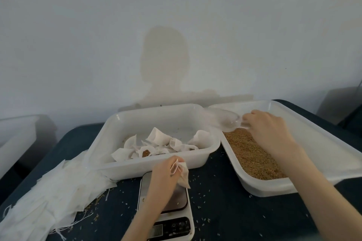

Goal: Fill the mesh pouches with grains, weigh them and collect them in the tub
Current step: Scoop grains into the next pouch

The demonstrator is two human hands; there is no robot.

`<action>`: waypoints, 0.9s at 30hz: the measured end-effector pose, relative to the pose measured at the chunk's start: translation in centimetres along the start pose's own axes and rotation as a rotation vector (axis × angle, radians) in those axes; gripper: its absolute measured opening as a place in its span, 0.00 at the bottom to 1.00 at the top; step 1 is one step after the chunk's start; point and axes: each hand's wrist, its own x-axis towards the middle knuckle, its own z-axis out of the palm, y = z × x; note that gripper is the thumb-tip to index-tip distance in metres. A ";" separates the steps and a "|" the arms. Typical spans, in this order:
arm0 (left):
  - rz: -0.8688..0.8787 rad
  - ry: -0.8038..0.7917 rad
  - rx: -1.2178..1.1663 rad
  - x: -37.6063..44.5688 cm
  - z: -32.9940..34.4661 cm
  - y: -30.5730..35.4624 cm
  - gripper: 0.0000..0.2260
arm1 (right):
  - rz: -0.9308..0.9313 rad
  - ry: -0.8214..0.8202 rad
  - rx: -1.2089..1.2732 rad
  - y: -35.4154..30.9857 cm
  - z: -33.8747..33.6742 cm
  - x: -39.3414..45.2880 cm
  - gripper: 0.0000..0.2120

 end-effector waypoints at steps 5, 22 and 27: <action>-0.278 -0.440 0.369 1.4 0.0 -1.2 0.14 | 0.149 -0.232 -0.017 1.0 3.3 -0.1 0.10; 0.025 -0.154 0.257 -2.6 -3.3 -3.7 0.14 | 0.048 -0.048 0.234 -3.8 4.1 -1.7 0.12; -0.131 0.091 -0.047 -3.7 -4.5 -6.2 0.07 | -0.131 0.067 0.596 -10.8 5.0 -4.6 0.14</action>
